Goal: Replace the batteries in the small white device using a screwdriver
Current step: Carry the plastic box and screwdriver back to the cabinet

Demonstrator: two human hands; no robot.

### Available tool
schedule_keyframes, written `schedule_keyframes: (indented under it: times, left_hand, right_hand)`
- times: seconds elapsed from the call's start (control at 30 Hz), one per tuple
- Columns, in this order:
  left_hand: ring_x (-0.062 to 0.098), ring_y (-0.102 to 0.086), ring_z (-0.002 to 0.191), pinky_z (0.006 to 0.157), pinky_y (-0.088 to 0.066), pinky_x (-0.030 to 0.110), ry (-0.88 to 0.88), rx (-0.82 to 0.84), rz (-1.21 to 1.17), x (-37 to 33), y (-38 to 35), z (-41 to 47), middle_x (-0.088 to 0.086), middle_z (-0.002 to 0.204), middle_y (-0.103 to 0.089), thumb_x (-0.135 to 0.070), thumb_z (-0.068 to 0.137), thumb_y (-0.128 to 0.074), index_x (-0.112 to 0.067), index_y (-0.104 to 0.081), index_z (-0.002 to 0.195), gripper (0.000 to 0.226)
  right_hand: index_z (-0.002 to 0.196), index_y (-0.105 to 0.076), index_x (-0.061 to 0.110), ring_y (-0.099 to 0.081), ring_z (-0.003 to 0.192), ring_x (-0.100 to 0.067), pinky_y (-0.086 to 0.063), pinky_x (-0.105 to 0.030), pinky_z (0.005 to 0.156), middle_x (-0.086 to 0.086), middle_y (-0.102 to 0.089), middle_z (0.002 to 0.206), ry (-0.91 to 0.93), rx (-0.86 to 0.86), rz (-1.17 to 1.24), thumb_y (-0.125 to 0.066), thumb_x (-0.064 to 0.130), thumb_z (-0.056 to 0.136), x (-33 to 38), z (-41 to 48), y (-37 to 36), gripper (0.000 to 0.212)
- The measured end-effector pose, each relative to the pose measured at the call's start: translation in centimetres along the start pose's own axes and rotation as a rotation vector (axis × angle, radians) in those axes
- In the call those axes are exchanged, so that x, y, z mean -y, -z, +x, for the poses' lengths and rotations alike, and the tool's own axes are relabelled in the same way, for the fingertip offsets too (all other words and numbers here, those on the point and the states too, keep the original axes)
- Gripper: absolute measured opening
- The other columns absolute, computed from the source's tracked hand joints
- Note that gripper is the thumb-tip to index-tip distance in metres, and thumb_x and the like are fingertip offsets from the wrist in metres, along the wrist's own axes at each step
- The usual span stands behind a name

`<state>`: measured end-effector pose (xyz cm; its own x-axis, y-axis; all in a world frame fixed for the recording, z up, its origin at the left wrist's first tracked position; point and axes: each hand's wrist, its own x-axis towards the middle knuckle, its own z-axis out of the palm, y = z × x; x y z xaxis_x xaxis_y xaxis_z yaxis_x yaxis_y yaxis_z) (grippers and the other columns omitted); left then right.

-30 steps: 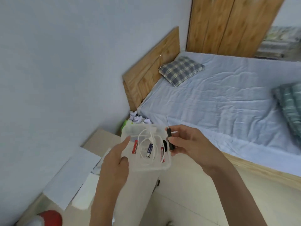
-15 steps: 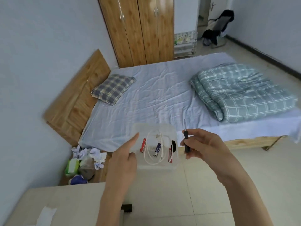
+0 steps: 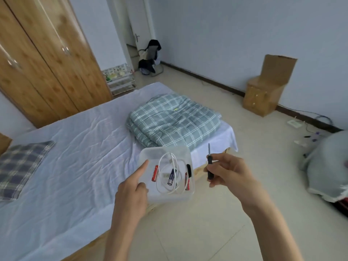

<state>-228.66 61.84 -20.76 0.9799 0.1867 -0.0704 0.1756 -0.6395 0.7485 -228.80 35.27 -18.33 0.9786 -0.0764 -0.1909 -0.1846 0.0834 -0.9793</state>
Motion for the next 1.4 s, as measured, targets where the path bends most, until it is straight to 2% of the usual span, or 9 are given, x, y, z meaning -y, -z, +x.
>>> schedule_keyframes:
  times: [0.13,0.23,0.4,0.6,0.77,1.03,1.17,1.3,1.4]
  left_hand:
    - [0.035,-0.066,0.079,0.075,-0.054,0.051,-0.096,0.058,0.006,-5.5,-4.9,4.8,0.022,0.079,-0.064,0.0,0.096,-0.043,-0.066,-0.054,0.136,0.078]
    - [0.027,-0.056,0.065,0.071,-0.05,0.047,-0.152,0.116,0.0,-9.1,-8.0,8.3,0.017,0.074,-0.066,-0.001,0.096,-0.044,-0.064,-0.054,0.138,0.076]
    - [0.029,-0.07,0.086,0.084,-0.056,0.05,-0.254,0.216,-0.003,-14.3,-13.2,14.9,0.012,0.085,-0.071,-0.017,0.089,-0.037,-0.074,-0.044,0.138,0.075]
    - [0.02,-0.056,0.07,0.079,-0.053,0.05,-0.338,0.283,0.025,-21.0,-17.9,23.7,0.004,0.084,-0.067,-0.004,0.096,-0.043,-0.072,-0.044,0.138,0.08]
    - [0.025,-0.053,0.06,0.058,-0.047,0.041,-0.414,0.319,0.055,-25.2,-22.0,30.3,0.014,0.08,-0.065,-0.003,0.097,-0.041,-0.06,-0.043,0.15,0.078]
    - [0.021,-0.072,0.084,0.076,-0.057,0.049,-0.432,0.318,0.105,-31.3,-29.9,37.5,-0.004,0.094,-0.065,-0.013,0.107,-0.039,-0.057,-0.044,0.151,0.063]
    - [0.025,-0.07,0.082,0.073,-0.053,0.049,-0.442,0.29,0.103,-35.4,-35.5,41.2,0.007,0.08,-0.064,-0.01,0.106,-0.039,-0.056,-0.044,0.152,0.065]
    - [0.025,-0.064,0.079,0.069,-0.047,0.044,-0.429,0.225,0.079,-40.9,-41.7,44.8,0.009,0.096,-0.072,-0.007,0.104,-0.039,-0.052,-0.045,0.153,0.067]
    - [0.025,-0.051,0.069,0.063,-0.036,0.041,-0.428,0.216,0.037,-45.0,-44.9,46.5,-0.001,0.07,-0.056,-0.004,0.104,-0.042,-0.048,-0.047,0.154,0.067]
  right_hand:
    - [0.115,-0.071,-0.001,-0.065,0.068,-0.022,-0.061,-0.032,0.067,-0.03,-0.069,0.082,0.023,-0.108,-0.009,-0.066,-0.004,0.096,1.0,2.5,5.8,0.019]
    - [0.114,-0.071,0.001,-0.066,0.068,-0.023,-0.063,-0.035,0.07,-0.034,-0.069,0.089,0.027,-0.194,-0.004,-0.065,-0.003,0.097,1.7,4.7,8.9,0.019]
    - [0.112,-0.072,0.003,-0.067,0.069,-0.025,-0.062,-0.045,0.075,-0.032,-0.071,0.092,0.031,-0.324,0.019,-0.064,-0.004,0.098,2.9,9.7,12.9,0.018]
    - [0.113,-0.071,0.003,-0.068,0.069,-0.026,-0.061,-0.053,0.081,-0.028,-0.073,0.091,0.049,-0.488,0.026,-0.065,-0.002,0.098,5.4,17.3,17.0,0.018]
    - [0.114,-0.071,0.004,-0.068,0.068,-0.025,-0.061,-0.051,0.079,-0.021,-0.076,0.088,0.06,-0.584,0.07,-0.065,-0.003,0.098,6.5,23.1,19.6,0.019]
    - [0.114,-0.071,0.002,-0.068,0.069,-0.026,-0.061,-0.051,0.079,-0.019,-0.077,0.087,0.0,-0.611,0.096,-0.065,-0.004,0.097,6.9,32.0,26.2,0.019]
    - [0.115,-0.071,0.002,-0.068,0.069,-0.027,-0.061,-0.051,0.078,-0.019,-0.077,0.087,0.005,-0.593,0.09,-0.064,-0.004,0.098,7.7,37.8,32.1,0.019]
    - [0.115,-0.07,0.004,-0.069,0.07,-0.027,-0.062,-0.05,0.08,-0.018,-0.078,0.089,-0.007,-0.556,0.041,-0.065,-0.003,0.098,9.3,43.7,39.2,0.019]
    - [0.115,-0.07,0.004,-0.069,0.07,-0.027,-0.062,-0.05,0.079,-0.018,-0.078,0.089,0.024,-0.554,0.04,-0.065,-0.002,0.098,11.4,47.6,44.4,0.019]
